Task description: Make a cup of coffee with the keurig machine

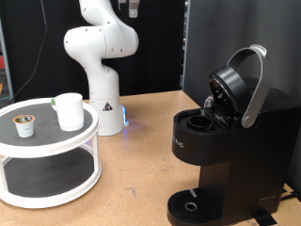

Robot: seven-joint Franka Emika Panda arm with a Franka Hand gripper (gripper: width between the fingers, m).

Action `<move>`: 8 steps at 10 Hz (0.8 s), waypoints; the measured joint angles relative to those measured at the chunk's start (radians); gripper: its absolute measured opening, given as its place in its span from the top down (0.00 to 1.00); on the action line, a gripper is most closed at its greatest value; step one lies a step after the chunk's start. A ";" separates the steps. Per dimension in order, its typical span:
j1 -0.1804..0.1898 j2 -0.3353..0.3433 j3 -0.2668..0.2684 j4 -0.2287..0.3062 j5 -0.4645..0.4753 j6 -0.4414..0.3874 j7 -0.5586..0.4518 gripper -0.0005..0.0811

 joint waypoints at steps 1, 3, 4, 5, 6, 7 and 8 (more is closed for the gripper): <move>0.000 0.000 -0.006 0.000 0.000 -0.001 -0.006 0.01; -0.001 0.000 -0.066 0.007 -0.004 -0.035 -0.076 0.01; -0.004 0.000 -0.105 0.014 -0.012 -0.051 -0.125 0.04; -0.007 0.001 -0.141 0.021 -0.028 -0.070 -0.171 0.21; -0.007 0.008 -0.157 0.032 -0.032 -0.084 -0.199 0.99; -0.007 0.008 -0.156 0.030 -0.031 -0.083 -0.194 0.99; -0.007 0.008 -0.156 0.028 -0.031 -0.083 -0.193 0.99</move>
